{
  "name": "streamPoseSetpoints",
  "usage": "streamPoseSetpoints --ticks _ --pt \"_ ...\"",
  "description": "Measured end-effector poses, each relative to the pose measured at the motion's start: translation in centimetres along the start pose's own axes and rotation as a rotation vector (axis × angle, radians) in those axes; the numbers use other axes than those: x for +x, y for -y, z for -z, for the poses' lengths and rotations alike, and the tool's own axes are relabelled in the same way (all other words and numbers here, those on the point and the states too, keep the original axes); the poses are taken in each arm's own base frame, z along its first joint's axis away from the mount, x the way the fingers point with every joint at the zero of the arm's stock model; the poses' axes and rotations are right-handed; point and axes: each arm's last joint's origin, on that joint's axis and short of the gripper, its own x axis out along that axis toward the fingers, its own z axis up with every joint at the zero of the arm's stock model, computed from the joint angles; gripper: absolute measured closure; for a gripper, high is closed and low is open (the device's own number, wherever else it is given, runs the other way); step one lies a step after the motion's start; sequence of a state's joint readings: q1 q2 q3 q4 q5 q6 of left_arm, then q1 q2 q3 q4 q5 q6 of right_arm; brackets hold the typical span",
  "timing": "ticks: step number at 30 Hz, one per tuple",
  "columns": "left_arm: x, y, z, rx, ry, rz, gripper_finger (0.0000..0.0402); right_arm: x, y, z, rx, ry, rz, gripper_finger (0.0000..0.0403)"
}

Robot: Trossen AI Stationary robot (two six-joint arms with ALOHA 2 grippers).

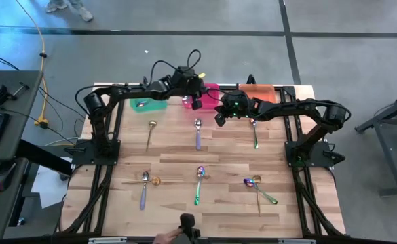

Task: Sort silverware by color (type)
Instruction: Put the purple spoon into the red bin

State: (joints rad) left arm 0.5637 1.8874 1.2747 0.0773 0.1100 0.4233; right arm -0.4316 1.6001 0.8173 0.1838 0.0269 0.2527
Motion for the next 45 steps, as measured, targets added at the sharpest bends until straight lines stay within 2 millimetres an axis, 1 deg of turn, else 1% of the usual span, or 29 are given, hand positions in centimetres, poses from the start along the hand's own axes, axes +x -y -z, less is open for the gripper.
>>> streamPoseSetpoints --ticks 3,8,11,14,17,22,27,29,33,40,42,45 --pt "0.4 -0.1 0.4 -0.019 0.007 0.031 0.0346 0.0 0.0 0.0 0.000 0.001 0.000 0.0403" --pt "1.9 0.4 2.1 -0.028 -0.053 0.059 0.0348 0.0 0.0 0.0 0.000 0.001 0.000 0.0403" --pt "2.5 0.5 2.8 -0.030 -0.071 0.062 0.0370 0.0 0.0 0.0 0.000 0.001 0.000 0.0403" --pt "2.8 0.3 3.3 -0.039 -0.082 0.061 0.0378 0.0 0.0 0.0 -0.003 0.001 0.000 0.0403" --pt "2.8 0.2 3.0 -0.045 -0.054 0.051 0.0383 0.0 0.0 0.0 -0.008 0.002 0.001 0.0403" --pt "2.5 -0.4 1.5 -0.068 0.027 0.073 0.0383 0.0 0.1 0.0 -0.011 0.007 0.024 0.0403" --pt "2.5 -1.2 0.6 -0.099 0.073 0.103 0.0383 0.0 0.1 0.0 -0.011 0.008 0.024 0.0403" --pt "3.0 -1.5 0.7 -0.122 0.071 0.102 0.0381 0.0 0.1 0.0 -0.011 0.008 0.025 0.0403" --pt "4.0 -1.9 1.6 -0.155 0.060 0.150 0.0371 0.0 0.1 0.0 -0.019 0.008 0.025 0.0403" --pt "5.1 -2.5 2.3 -0.187 0.055 0.168 0.0383 0.0 0.1 0.0 -0.019 0.008 0.025 0.0403" --pt "5.2 -2.5 2.5 -0.201 0.053 0.185 0.0375 0.0 0.1 0.0 -0.021 0.008 0.025 0.0403" --pt "5.2 -2.6 2.6 -0.205 0.052 0.184 0.0349 0.0 0.1 0.0 -0.026 0.007 0.025 0.0403"
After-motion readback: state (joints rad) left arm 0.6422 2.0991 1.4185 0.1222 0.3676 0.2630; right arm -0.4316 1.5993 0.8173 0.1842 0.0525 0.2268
